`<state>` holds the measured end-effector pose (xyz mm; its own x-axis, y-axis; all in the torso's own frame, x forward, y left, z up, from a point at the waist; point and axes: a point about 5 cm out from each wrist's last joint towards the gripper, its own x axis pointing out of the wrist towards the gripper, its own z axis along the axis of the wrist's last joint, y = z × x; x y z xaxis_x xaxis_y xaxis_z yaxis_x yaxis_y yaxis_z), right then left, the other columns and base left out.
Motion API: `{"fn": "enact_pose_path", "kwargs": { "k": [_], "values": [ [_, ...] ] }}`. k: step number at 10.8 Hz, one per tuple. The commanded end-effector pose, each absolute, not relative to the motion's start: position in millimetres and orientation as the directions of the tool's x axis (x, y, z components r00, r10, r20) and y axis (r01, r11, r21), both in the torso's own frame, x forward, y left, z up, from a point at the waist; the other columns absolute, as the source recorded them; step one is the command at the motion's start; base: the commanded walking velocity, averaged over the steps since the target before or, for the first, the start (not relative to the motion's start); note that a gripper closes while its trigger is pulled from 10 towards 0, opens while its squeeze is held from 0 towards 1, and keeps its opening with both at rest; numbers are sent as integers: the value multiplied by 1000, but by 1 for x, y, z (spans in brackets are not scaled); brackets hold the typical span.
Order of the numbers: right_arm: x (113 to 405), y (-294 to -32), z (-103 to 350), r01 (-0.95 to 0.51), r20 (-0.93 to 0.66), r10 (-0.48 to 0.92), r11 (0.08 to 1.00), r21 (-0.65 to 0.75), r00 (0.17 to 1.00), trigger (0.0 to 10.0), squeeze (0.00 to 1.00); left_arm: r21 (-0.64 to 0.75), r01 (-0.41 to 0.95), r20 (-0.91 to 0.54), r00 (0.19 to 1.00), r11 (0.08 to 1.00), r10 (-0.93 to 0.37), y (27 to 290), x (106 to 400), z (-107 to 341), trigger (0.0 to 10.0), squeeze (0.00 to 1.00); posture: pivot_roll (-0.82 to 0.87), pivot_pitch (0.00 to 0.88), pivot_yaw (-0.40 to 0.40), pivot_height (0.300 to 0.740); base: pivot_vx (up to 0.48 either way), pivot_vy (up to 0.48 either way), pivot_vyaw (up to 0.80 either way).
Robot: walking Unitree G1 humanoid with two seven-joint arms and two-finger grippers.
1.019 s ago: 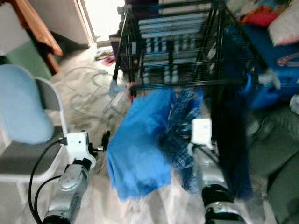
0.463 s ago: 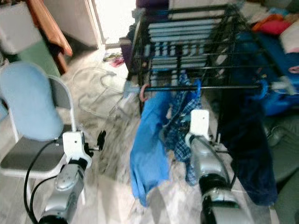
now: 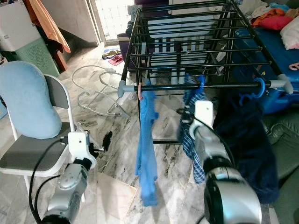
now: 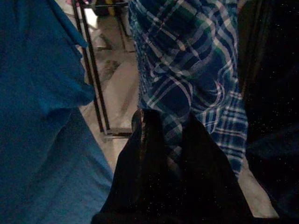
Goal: Hang hanger
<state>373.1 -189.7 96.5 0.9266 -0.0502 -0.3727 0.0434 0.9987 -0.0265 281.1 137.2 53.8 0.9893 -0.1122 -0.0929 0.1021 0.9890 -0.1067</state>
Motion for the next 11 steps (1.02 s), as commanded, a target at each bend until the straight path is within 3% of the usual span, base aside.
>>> {"fn": "enact_pose_path", "kwargs": {
  "k": [1,11],
  "values": [
    [379,-179,103,-6,-381,-9,999,-37,924,10000,0,-104,91,-99,990,990,-101,143,279,54,10000,0,-108,0,77,740,0,0,0],
    [368,-174,80,-21,-502,29,1000,21,864,10000,0,-98,95,-126,986,991,-107,147,269,53,10000,0,-72,0,73,740,0,0,0]
  ]
}}
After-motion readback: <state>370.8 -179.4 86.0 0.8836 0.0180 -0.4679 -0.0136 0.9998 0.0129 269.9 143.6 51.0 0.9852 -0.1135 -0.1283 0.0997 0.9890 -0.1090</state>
